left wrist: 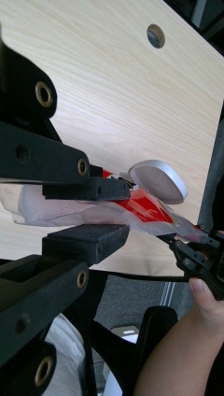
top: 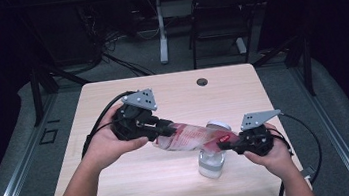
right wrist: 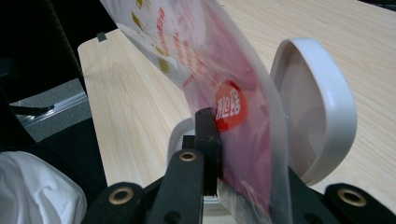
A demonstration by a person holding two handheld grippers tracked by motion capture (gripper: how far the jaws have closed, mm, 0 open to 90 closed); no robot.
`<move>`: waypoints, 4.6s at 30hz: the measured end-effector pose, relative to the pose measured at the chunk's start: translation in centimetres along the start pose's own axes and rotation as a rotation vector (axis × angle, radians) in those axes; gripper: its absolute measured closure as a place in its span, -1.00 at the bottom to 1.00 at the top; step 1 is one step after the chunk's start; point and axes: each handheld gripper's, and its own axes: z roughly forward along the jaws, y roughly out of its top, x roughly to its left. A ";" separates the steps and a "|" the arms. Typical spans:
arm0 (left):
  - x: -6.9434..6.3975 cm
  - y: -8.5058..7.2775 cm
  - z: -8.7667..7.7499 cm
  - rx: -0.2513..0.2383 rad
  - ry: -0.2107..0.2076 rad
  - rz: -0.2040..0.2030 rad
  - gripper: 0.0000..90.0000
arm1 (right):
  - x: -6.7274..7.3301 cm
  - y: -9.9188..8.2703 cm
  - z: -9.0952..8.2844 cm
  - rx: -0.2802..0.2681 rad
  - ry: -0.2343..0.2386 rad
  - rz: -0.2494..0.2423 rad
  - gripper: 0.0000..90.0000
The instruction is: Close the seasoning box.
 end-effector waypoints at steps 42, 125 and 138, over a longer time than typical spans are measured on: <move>-0.3 1.1 0.1 0.000 0.003 0.014 0.72 | 0.0 0.0 0.0 0.014 0.000 -0.007 0.94; -0.9 2.3 0.1 0.016 0.025 0.054 0.96 | -0.3 -0.2 -0.2 0.012 -0.028 0.001 0.84; -0.9 2.3 0.1 0.014 0.025 0.053 0.96 | -0.4 -0.2 0.0 0.007 -0.033 0.004 0.83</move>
